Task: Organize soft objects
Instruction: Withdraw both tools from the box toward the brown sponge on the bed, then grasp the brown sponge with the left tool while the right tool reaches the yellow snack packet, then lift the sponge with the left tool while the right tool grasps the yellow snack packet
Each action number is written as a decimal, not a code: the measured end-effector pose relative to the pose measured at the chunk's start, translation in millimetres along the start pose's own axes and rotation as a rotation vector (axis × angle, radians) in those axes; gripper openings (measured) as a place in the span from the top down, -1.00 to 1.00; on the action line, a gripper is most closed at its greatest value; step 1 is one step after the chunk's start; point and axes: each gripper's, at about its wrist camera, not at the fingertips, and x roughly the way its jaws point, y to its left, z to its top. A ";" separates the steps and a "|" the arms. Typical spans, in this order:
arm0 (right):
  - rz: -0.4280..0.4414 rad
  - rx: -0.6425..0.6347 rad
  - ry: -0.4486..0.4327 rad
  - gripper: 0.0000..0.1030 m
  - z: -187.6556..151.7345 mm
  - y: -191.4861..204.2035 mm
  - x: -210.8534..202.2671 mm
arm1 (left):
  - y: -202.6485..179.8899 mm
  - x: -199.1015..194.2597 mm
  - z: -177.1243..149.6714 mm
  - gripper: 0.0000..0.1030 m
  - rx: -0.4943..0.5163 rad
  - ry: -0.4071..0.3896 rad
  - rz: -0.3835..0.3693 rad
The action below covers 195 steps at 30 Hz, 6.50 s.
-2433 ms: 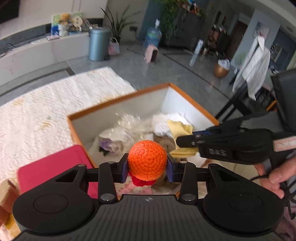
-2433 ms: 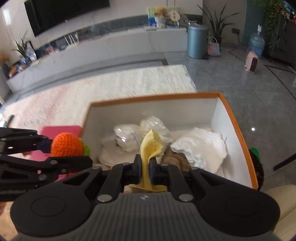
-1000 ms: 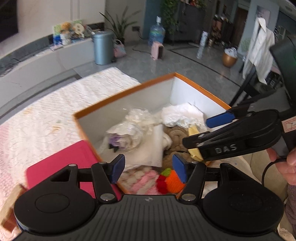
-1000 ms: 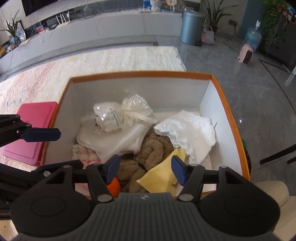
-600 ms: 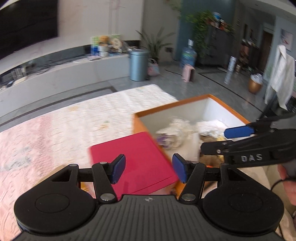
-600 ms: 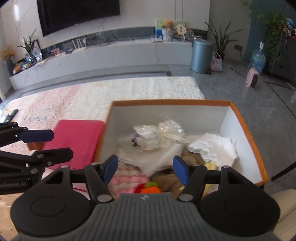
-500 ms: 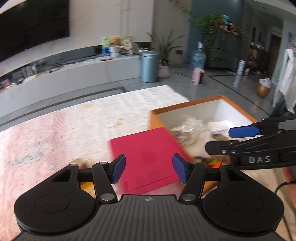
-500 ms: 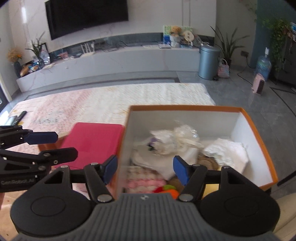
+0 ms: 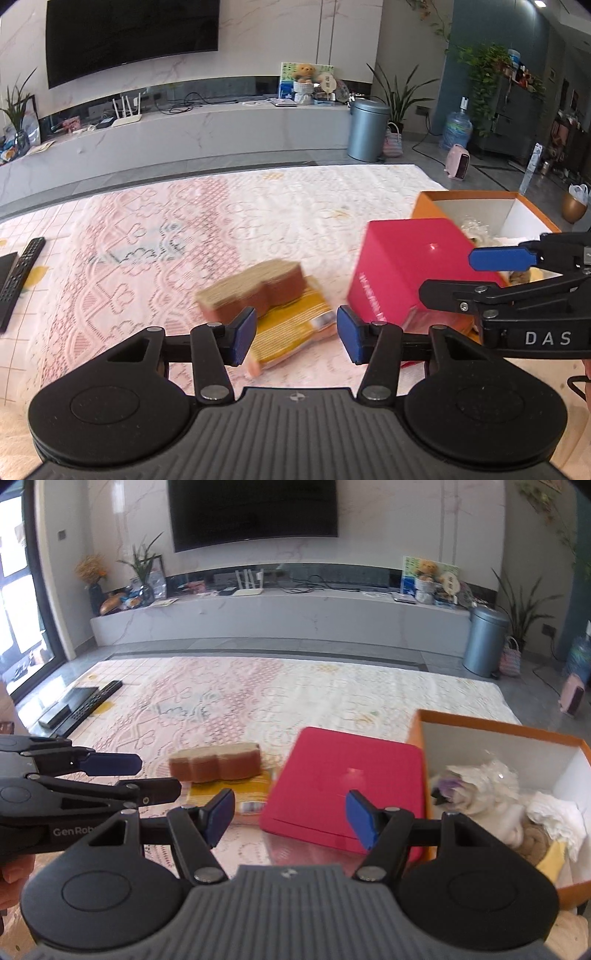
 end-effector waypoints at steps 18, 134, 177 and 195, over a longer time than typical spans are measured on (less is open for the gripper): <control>0.045 -0.241 0.135 -0.28 25.5 59.4 85.4 | 65.7 27.1 -14.5 -0.09 0.020 0.074 -0.016; 0.048 -0.144 0.296 1.00 -1.6 114.3 154.4 | 89.5 51.5 -24.0 0.33 0.129 0.205 0.197; 0.077 0.459 0.286 -0.47 -61.1 58.4 93.2 | 74.4 22.0 -73.2 0.33 -0.202 0.277 -0.006; -0.075 0.313 0.217 0.25 -60.1 84.2 98.7 | 67.3 21.7 -74.3 0.33 -0.142 0.273 0.014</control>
